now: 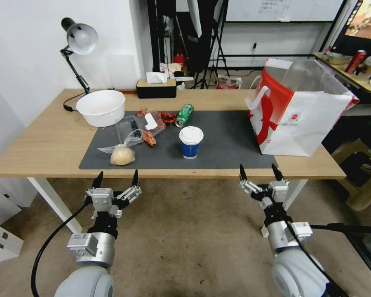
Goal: Pick up the trash from the table and place it into the takeout bag.
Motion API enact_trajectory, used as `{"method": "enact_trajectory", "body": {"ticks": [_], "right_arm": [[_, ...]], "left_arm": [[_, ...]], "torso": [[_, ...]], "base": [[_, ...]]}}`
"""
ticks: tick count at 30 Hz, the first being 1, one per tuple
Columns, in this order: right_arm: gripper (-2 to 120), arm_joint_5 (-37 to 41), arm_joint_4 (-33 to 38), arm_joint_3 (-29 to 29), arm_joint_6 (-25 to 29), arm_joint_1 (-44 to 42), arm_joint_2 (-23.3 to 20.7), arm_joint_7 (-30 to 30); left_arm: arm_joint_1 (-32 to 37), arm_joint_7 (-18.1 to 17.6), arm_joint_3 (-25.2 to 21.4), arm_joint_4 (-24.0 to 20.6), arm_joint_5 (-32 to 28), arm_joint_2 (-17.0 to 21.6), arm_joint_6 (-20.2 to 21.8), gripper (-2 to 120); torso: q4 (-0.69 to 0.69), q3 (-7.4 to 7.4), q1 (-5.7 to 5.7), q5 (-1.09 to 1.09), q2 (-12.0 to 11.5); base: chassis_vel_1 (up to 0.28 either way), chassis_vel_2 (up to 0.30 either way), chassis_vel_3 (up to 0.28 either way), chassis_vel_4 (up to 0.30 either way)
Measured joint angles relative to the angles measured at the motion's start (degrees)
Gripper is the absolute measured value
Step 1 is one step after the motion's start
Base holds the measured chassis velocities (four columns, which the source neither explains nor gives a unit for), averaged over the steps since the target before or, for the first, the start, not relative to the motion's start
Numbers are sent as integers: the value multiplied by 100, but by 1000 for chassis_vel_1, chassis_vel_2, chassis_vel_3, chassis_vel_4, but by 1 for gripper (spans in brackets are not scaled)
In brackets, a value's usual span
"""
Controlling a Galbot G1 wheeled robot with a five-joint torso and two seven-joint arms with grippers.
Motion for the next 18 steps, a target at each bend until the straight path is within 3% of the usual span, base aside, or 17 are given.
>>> {"method": "enact_trajectory", "body": {"ticks": [9, 18], "right_arm": [[100, 161, 5, -196, -177, 324, -3, 36], [100, 1147, -138, -568, -687, 1191, -146, -411]], "left_arm": [[15, -5, 1, 11, 0, 0, -34, 100], [28, -13, -34, 4, -6, 1, -49, 100]], "torso": [[0, 1, 0, 0, 0], [0, 1, 1, 0, -1]], "base": [[0, 0, 0, 0], [0, 0, 0, 0]]}}
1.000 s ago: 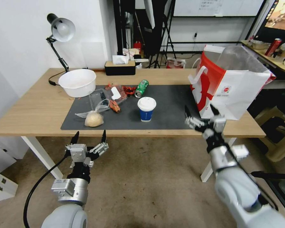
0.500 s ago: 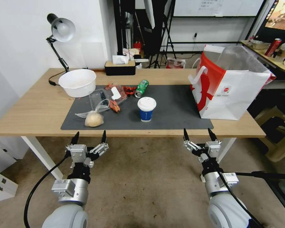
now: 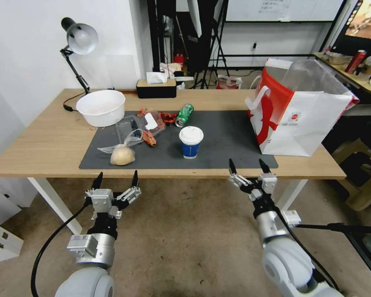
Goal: Pick up the trash from the table and place it into the takeout bag.
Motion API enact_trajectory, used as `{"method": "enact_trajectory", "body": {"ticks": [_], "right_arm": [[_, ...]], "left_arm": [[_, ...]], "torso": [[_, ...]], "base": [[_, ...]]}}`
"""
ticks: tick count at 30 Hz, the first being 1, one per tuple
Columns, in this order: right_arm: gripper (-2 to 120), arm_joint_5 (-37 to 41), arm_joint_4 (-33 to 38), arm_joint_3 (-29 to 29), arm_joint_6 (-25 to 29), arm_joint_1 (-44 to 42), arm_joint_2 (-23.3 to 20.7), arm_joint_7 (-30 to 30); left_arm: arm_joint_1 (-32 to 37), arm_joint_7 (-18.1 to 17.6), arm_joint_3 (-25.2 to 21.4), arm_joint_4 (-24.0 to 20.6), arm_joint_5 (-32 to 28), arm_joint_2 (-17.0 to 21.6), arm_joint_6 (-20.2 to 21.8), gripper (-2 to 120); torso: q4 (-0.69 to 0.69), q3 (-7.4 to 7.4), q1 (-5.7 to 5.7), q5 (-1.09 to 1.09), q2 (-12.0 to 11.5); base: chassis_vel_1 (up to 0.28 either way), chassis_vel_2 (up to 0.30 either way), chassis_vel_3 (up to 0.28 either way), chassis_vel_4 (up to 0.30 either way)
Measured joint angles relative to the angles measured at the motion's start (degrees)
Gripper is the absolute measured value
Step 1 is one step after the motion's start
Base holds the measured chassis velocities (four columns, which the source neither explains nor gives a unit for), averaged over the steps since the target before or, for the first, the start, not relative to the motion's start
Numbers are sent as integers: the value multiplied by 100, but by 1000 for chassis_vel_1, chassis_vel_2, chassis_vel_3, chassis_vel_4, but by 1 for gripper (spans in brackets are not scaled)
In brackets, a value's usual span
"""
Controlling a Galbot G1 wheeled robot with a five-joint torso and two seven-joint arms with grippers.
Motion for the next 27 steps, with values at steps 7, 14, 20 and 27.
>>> {"method": "enact_trajectory", "body": {"ticks": [7, 14, 20, 27], "right_arm": [[100, 622, -451, -314, -491, 857, -240, -754], [100, 769, -987, -763, -837, 1597, -314, -1098], [100, 708, -1688, -1267, -936, 2242, -208, -1116], [100, 708, -2128, -1674, -942, 2720, -5, -1076]], "left_arm": [[3, -4, -9, 0, 1, 0, -21, 100], [9, -8, -37, 2, 4, 0, -39, 100], [31, -26, -83, 2, 7, 0, -61, 100], [37, -61, -92, 9, 16, 0, -89, 100]], "torso": [[0, 0, 0, 1, -1], [0, 0, 0, 0, -1], [0, 1, 1, 0, -1], [0, 0, 0, 0, -1]], "base": [[0, 0, 0, 0], [0, 0, 0, 0], [0, 0, 0, 0], [0, 0, 0, 0]]}}
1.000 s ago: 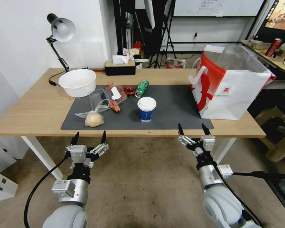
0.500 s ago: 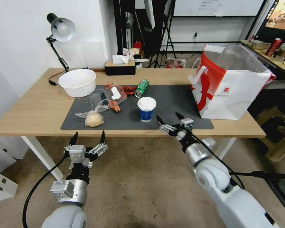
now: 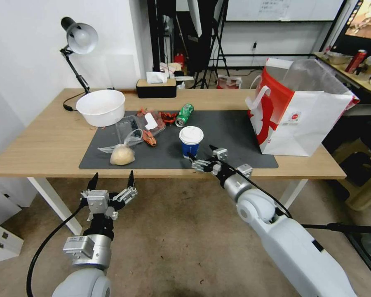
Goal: Pick up the trash from the table and place it into the takeout bag.
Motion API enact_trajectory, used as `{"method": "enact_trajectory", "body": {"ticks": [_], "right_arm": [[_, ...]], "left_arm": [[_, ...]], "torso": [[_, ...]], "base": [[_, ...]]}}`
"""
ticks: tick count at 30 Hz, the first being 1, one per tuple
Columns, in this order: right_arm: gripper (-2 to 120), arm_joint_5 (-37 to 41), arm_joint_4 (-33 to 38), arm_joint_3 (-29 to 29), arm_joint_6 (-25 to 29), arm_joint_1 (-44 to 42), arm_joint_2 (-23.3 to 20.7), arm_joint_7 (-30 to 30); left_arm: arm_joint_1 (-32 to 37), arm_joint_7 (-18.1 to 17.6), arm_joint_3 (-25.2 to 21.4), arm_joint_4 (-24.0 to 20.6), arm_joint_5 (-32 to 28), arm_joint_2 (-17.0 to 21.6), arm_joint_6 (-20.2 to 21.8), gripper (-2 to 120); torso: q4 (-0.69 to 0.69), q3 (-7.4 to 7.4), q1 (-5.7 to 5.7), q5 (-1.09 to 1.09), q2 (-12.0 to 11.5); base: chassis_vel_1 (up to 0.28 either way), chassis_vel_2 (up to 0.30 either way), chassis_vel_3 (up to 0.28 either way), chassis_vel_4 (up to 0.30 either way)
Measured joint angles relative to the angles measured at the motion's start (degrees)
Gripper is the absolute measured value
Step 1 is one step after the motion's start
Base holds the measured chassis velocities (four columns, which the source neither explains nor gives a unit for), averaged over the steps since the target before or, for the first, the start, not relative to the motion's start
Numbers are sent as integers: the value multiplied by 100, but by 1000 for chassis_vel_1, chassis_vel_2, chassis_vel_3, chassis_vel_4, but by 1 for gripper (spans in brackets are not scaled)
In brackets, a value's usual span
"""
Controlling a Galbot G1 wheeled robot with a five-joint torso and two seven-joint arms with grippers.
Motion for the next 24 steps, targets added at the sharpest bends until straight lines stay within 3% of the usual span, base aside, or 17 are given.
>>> {"method": "enact_trajectory", "body": {"ticks": [7, 10, 16, 19, 24], "right_arm": [[99, -56, -211, -153, 1, 187, 147, 76], [85, -83, -278, -188, 5, 241, 220, 136], [70, -117, -297, -197, -4, 244, 233, 197], [52, -132, -270, -192, -25, 221, 251, 277], [37, -122, -192, -146, -31, 195, 255, 342]], "left_arm": [[-4, -5, -1, 27, 5, 0, -15, 100], [-12, -10, -4, 61, 6, 0, -29, 100], [-22, -13, -3, 86, 6, 0, -38, 100], [-25, -14, 0, 98, 7, 0, -47, 100], [-25, -15, 0, 111, 8, 0, -55, 100]], "torso": [[-1, -1, 0, 0, 0], [0, -1, 0, 1, 0], [-1, -1, -1, 1, 0], [0, -1, -1, 1, 1], [-1, -1, -1, 1, 1]], "base": [[0, 0, 0, 0], [0, 0, 0, 0], [0, 0, 0, 0], [0, 0, 0, 0], [0, 0, 0, 0]]}}
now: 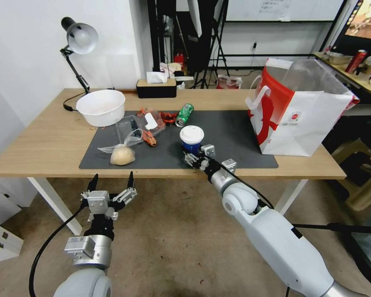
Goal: Pick up the trash from the table and place it into the takeout bag.
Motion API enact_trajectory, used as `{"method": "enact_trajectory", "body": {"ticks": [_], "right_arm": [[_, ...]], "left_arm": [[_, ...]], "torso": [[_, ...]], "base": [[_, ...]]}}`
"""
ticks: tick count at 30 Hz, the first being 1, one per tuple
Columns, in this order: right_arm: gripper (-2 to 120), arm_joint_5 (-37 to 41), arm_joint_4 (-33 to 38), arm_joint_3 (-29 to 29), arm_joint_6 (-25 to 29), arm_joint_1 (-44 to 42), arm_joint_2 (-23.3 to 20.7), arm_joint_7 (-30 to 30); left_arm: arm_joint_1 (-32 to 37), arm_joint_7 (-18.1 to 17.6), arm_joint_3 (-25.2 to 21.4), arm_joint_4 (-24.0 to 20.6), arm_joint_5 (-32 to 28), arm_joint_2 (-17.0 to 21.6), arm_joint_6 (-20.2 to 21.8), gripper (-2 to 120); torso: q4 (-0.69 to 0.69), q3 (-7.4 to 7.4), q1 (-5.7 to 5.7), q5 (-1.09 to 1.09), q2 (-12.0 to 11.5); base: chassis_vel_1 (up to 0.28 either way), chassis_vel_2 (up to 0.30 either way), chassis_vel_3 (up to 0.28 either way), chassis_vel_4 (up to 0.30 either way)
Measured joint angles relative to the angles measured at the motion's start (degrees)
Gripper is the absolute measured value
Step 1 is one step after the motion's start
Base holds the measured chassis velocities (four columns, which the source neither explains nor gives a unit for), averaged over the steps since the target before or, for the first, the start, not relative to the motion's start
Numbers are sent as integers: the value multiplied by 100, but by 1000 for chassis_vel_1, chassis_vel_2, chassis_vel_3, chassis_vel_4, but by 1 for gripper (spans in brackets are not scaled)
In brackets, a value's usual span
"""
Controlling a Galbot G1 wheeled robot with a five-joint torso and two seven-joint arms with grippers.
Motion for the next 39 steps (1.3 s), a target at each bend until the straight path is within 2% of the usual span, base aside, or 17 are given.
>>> {"method": "enact_trajectory", "body": {"ticks": [2, 3, 6, 8, 12, 14, 18, 24, 29, 37, 39], "right_arm": [[28, 42, 126, 71, 0, -37, 11, 79], [28, 42, 126, 71, 0, -37, 11, 79], [11, 178, 459, 338, -35, -83, 34, 261], [10, 223, 550, 420, -56, -84, 39, 309], [0, 474, 1000, 874, -251, -13, 46, 624], [0, 603, 1157, 1037, -367, 46, 37, 786], [0, 1164, 1655, 1687, -852, 575, -150, 1689], [0, 1556, 1669, 2070, -1222, 1117, -456, 2264], [0, 2036, 1426, 2406, -1783, 1583, -693, 2855], [0, 2719, 776, 2324, -2594, 2333, -1043, 3694], [0, 3155, 587, 2297, -2837, 2569, -1170, 3986]], "left_arm": [[2, -1, 1, 2, 1, 0, -8, 100], [2, -1, 1, 2, 1, 0, -8, 100], [5, -1, 3, 2, 4, 0, -12, 100], [6, -1, 5, 2, 5, 0, -13, 100], [8, -1, 12, 1, 11, 0, -13, 100], [11, 0, 15, 2, 14, 0, -13, 100], [22, 3, 38, -2, 40, 0, -14, 100], [26, 10, 69, -22, 53, 0, -19, 100], [47, 16, 77, -37, 57, 0, -57, 100], [51, 18, 84, -49, 55, 0, -106, 100], [47, 18, 91, -49, 53, 0, -122, 100]], "torso": [[0, 0, 0, 1, 0], [0, 0, 0, 1, 0], [0, 0, 0, 1, 0], [0, 0, 0, 0, 0], [-1, 0, 0, 1, 0], [1, 0, 0, 2, 0], [0, 0, 0, -1, 0], [0, 0, 0, 0, 0], [-1, 0, 0, 0, 0], [1, 1, 0, 2, 0], [0, 0, 0, -1, 0]], "base": [[0, 0, 0, 0], [0, 0, 0, 0], [0, 0, 0, 0], [0, 0, 0, 0], [0, 0, 0, 0], [0, 0, 0, 0], [0, 0, 0, 0], [0, 0, 0, 0], [0, 0, 0, 0], [0, 0, 0, 0], [0, 0, 0, 0]]}}
